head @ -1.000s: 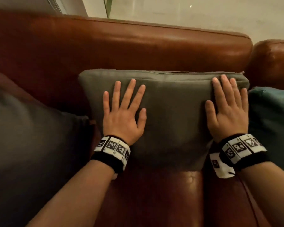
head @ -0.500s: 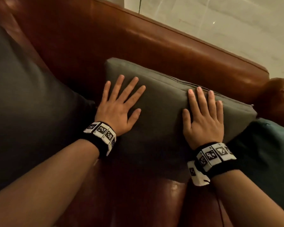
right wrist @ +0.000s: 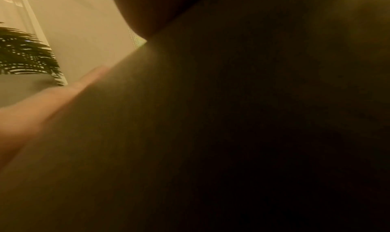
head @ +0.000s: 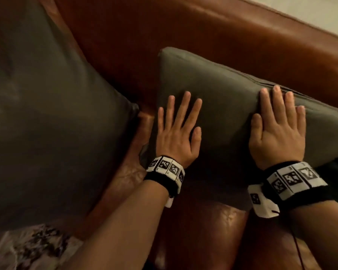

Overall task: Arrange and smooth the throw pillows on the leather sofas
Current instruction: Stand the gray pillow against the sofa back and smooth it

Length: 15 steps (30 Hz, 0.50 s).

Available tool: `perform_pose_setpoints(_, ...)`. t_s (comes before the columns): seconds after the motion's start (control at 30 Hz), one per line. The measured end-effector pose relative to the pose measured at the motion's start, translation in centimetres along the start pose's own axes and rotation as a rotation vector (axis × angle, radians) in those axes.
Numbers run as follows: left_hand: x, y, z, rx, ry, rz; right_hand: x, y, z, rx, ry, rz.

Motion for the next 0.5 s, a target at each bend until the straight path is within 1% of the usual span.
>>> perform_pose_setpoints(0.07,0.7,-1.8,1.3,-0.085,-0.145,-0.175,0.4,0.1,0.1,-0.01,0.008,-0.006)
perform_pose_setpoints(0.17,1.0,-5.2,3.4,-0.235,-0.42,-0.528,0.1,0.3,0.2,-0.02,0.0,-0.012)
perform_pose_setpoints(0.23,1.9,-7.7,5.3,-0.252,-0.521,-0.727,-0.2,0.4,0.2,-0.019,-0.004,-0.018)
perform_pose_setpoints(0.27,2.7,-9.0,6.0,-0.225,-0.528,-0.779,-0.2,0.3,0.3,-0.022,-0.005,-0.023)
perform_pose_setpoints(0.3,3.7,-9.9,6.6,-0.185,-0.53,-0.794,-0.2,0.3,0.3,-0.025,-0.006,-0.028)
perform_pose_setpoints(0.37,5.8,-11.2,6.9,-0.099,-0.553,-0.768,-0.2,0.2,0.4,-0.029,-0.008,-0.025)
perform_pose_setpoints(0.43,7.5,-11.6,6.3,-0.001,-0.491,-0.731,0.0,0.1,0.6,-0.038,-0.011,-0.021)
perform_pose_setpoints(0.47,8.1,-11.4,5.9,0.015,-0.459,-0.749,0.0,0.2,0.6,-0.044,-0.011,-0.022)
perform_pose_setpoints(0.5,8.5,-11.1,5.6,0.005,-0.46,-0.798,-0.1,0.2,0.6,-0.047,-0.008,-0.023)
Point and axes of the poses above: each hand's wrist, its own y-axis towards the middle knuckle, its own z-axis out of the palm, x = y × z, the point moved 1 cm from there along y, towards the middle knuckle, and after that the axes turned 6 degrees about -x, right-handed, at the moved point
